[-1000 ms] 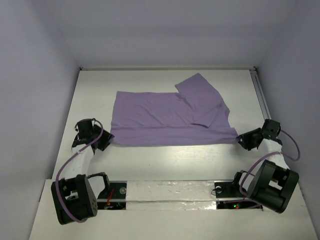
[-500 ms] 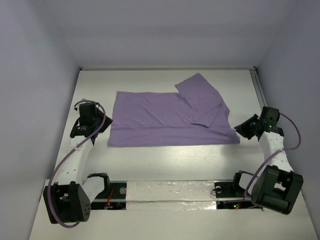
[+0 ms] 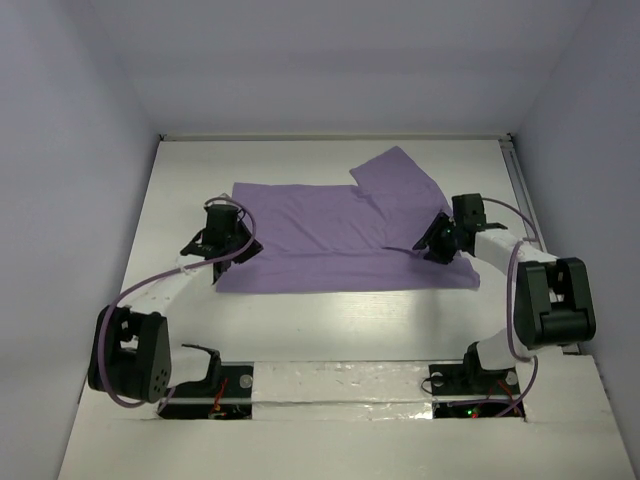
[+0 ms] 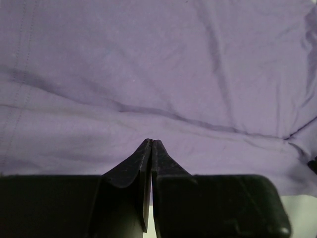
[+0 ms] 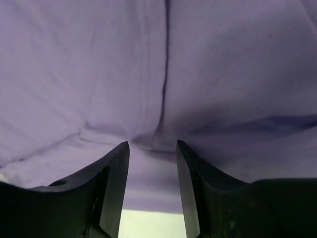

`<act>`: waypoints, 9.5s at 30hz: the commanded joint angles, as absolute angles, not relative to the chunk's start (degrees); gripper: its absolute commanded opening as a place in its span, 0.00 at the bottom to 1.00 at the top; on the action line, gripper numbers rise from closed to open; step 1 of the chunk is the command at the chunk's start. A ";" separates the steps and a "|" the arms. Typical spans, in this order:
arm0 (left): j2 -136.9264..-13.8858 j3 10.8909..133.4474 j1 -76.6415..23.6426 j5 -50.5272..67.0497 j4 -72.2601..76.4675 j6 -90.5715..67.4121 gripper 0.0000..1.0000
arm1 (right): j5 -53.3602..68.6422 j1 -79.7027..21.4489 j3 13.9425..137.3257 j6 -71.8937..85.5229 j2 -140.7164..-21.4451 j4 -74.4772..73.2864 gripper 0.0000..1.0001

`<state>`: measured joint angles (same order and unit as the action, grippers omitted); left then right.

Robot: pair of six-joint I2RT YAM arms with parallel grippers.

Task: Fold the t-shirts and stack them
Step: Fold the flattened tshirt in 1/3 of the way, then grap the side of the flattened tshirt furthest away from the robot with both arms, then fold the other side of the tshirt into a rectangle

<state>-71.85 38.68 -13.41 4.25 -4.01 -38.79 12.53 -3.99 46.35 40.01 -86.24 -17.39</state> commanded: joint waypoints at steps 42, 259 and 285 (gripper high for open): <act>-73.75 33.05 -12.83 -1.23 -2.11 -35.42 0.00 | 4.49 -13.70 75.65 35.69 -105.99 -21.27 0.07; -82.70 51.42 -18.19 -2.63 -8.26 -29.97 0.50 | 7.30 -13.53 59.76 27.69 -89.81 -16.87 0.49; -84.64 48.16 -18.19 -2.64 -5.98 -29.79 0.44 | -3.69 -18.54 60.30 28.48 -93.44 -22.14 0.00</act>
<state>-84.68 47.99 -18.00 -3.03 -7.07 -29.39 -1.23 -17.23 60.82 28.34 -99.24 -20.56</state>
